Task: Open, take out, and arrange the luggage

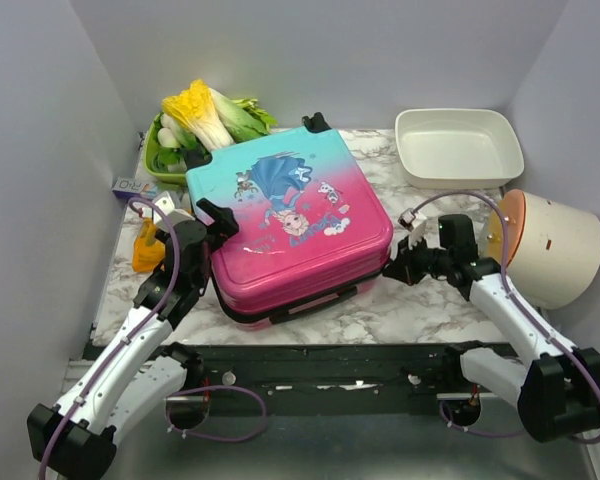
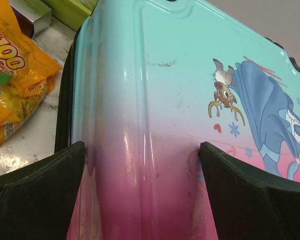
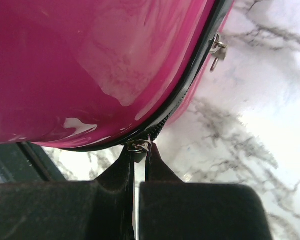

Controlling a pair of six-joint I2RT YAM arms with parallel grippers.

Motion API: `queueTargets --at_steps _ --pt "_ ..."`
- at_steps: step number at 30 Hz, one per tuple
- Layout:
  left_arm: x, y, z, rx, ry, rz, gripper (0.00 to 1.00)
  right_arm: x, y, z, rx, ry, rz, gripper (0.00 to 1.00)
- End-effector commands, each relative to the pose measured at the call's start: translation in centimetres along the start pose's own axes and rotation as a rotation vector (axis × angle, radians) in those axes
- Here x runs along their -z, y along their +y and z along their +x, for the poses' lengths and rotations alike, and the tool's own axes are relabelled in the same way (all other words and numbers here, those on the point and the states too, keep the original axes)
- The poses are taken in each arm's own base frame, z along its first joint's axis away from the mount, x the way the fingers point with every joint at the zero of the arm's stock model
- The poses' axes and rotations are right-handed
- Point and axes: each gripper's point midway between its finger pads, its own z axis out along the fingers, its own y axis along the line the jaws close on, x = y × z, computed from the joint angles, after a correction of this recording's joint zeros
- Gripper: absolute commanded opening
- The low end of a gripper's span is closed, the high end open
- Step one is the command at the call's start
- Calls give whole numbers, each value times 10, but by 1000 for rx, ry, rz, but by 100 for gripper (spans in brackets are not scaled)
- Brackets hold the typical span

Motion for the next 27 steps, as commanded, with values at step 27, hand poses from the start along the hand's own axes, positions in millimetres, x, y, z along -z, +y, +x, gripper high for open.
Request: queueTargets --at_steps 27 --pt "-6 5 47 84 112 18 99 81 119 -55 -85 -167 -343 1"
